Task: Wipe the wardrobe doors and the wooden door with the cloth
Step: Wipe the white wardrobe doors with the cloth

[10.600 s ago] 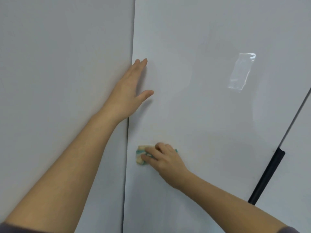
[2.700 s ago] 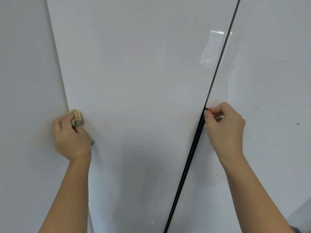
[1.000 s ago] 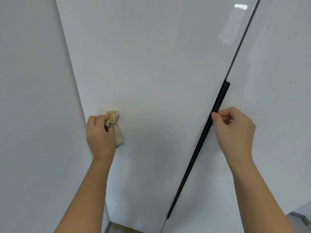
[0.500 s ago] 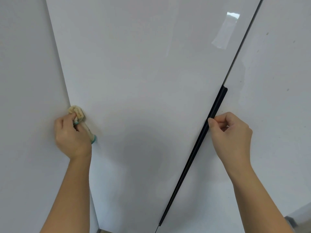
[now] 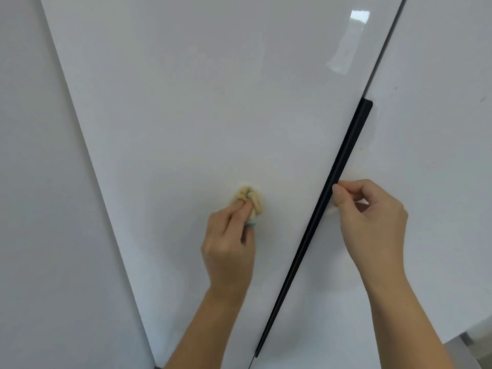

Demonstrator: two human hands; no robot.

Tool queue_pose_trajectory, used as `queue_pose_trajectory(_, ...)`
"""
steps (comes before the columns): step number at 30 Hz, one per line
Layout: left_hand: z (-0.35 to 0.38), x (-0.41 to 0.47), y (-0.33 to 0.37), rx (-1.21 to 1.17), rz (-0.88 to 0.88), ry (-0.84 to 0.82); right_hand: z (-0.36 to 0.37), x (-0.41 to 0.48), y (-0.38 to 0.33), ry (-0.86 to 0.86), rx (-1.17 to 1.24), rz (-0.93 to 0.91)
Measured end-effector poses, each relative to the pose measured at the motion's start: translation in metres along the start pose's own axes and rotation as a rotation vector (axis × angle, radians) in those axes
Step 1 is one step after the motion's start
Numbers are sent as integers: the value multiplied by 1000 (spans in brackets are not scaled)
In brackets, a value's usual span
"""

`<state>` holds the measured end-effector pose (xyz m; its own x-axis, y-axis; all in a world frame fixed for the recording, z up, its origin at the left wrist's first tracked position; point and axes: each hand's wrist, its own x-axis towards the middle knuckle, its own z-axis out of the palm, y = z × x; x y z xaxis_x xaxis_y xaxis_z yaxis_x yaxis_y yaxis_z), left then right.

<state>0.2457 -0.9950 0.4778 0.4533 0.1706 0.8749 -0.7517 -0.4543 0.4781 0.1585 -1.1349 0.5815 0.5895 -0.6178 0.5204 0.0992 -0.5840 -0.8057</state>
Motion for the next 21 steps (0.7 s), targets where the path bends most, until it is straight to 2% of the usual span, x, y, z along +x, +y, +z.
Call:
queue_pose_trajectory(7,43,-27,31,-127,130,-7,5,-17,43,-16,-16,-18)
queue_pose_trajectory(12,52,-31,24,-163,337,-1,13,-18,50,37,-42,-177)
queue_pose_trajectory(18,50,-32,-8,-172,645,-24,10,-8,56,43,-148,-345)
queue_pose_trajectory(21,53,-37,-20,-140,788,-2,15,-9,63,103,-229,-420)
